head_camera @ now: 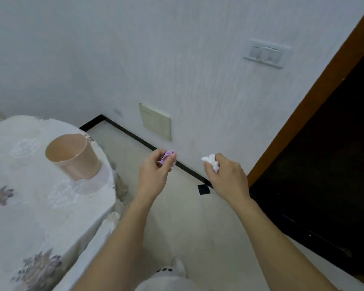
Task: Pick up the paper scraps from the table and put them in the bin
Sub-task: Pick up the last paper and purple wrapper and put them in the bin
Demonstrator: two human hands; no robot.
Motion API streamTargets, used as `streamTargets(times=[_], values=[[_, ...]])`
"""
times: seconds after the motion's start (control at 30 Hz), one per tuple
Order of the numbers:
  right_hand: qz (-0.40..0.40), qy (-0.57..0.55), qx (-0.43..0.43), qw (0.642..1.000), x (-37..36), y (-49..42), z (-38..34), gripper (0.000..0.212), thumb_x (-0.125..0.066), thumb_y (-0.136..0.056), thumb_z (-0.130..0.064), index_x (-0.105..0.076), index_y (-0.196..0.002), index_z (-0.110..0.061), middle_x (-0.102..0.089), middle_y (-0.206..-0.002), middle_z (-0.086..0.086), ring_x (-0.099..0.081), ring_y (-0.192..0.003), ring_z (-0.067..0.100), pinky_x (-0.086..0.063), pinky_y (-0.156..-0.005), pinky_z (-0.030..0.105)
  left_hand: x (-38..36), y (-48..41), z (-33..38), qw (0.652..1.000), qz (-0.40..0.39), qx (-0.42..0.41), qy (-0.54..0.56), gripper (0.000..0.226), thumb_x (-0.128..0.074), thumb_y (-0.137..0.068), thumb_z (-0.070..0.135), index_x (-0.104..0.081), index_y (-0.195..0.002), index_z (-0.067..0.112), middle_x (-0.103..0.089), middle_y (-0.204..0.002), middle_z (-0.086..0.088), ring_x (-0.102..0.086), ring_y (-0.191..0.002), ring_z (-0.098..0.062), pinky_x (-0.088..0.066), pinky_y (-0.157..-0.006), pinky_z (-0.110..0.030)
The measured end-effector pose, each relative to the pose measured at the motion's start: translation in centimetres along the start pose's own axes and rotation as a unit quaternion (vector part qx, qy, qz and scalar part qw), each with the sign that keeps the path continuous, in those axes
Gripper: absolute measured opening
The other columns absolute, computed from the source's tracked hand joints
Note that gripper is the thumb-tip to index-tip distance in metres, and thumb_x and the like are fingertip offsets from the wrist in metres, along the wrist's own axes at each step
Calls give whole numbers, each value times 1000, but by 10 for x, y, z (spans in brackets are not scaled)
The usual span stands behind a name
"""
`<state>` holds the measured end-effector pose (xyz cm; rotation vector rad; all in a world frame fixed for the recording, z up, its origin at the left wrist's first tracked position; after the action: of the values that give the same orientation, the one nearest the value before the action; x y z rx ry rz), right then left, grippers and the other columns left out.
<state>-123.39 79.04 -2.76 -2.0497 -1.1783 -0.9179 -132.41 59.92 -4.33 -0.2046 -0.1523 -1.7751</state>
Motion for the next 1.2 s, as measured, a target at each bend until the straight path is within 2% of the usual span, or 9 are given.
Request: streamTargets(times=[0.1, 0.23, 0.4, 0.53, 0.67, 0.77, 0.83, 0.97, 1.2], values=[[-6, -12, 20, 1000, -19, -50, -17, 35, -51, -95, -44, -31, -66, -36, -40, -57, -15, -43, -54, 13, -30, -47, 28, 14, -45, -1, 1000, 22, 3, -12, 11, -64, -91, 36, -67, -85, 27, -70, -74, 5, -63, -65, -9, -53, -67, -34], [-42, -20, 35, 998, -48, -99, -30, 19, -50, -93, -44, -43, -77, -36, -47, -60, -13, -51, -59, 19, -41, -51, 32, 28, -87, -4, 999, 46, 19, 0, 12, -63, -93, 32, -66, -83, 25, -70, -78, -2, -60, -64, -8, -50, -64, -28], [-68, -21, 69, 995, -84, -162, -50, 23, -49, -92, -45, -45, -79, -27, -54, -64, -4, -54, -61, 25, -44, -53, 35, 48, -138, -7, 996, 86, 16, -17, 13, -61, -94, 31, -65, -82, 28, -68, -72, 7, -60, -64, -5, -50, -60, -25], [-103, -44, 96, 989, -109, -213, -81, 25, -53, -93, -39, -41, -71, -44, -46, -59, -16, -51, -63, 22, -38, -56, 31, 70, -175, -12, 990, 132, 22, -34, 14, -61, -95, 28, -67, -86, 18, -69, -78, -4, -59, -63, -7, -49, -61, -26], [-151, -63, 141, 976, -142, -266, -116, 12, -54, -93, -36, -62, -85, -35, -65, -76, -15, -54, -69, 18, -38, -57, 29, 100, -213, -20, 977, 203, 34, -46, 15, -63, -94, 27, -68, -84, 18, -69, -76, -2, -61, -65, -11, -50, -62, -30], [-196, -77, 187, 959, -173, -303, -148, 18, -54, -93, -35, -55, -76, -35, -55, -64, -20, -53, -68, 18, -37, -53, 27, 128, -233, -23, 962, 260, 53, -60, 13, -63, -93, 27, -68, -84, 19, -69, -76, 0, -63, -66, -11, -51, -62, -28], [-221, -88, 213, 947, -197, -324, -170, 17, -50, -91, -43, -64, -91, -34, -68, -79, -17, -62, -78, 22, -49, -63, 32, 146, -241, -24, 951, 295, 62, -71, 13, -63, -93, 28, -67, -84, 20, -68, -75, 0, -64, -68, -15, -52, -63, -31], [-259, -87, 282, 919, -236, -343, -216, 51, -29, -82, -60, -65, -108, -34, -73, -100, -8, -65, -85, 22, -55, -70, 40, 179, -237, -28, 921, 371, 87, -84, 12, -63, -94, 28, -67, -89, 18, -69, -78, -3, -66, -70, -19, -53, -63, -35], [-350, -92, 372, 855, -296, -314, -291, 46, -34, -84, -61, -63, -101, -30, -73, -94, -5, -66, -83, 25, -54, -68, 40, 236, -173, -47, 830, 525, 151, -113, 5, -67, -91, 27, -65, -86, 26, -67, -75, 6, -62, -69, -9, -52, -64, -37]])
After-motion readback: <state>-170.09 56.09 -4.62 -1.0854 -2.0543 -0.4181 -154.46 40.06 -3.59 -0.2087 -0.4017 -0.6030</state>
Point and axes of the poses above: each hand's wrist, its own y-axis away from the middle knuckle, its own x-axis out of the back of the hand, z = x × y, the point moved 5 cm from there along -y, towards the middle knuckle
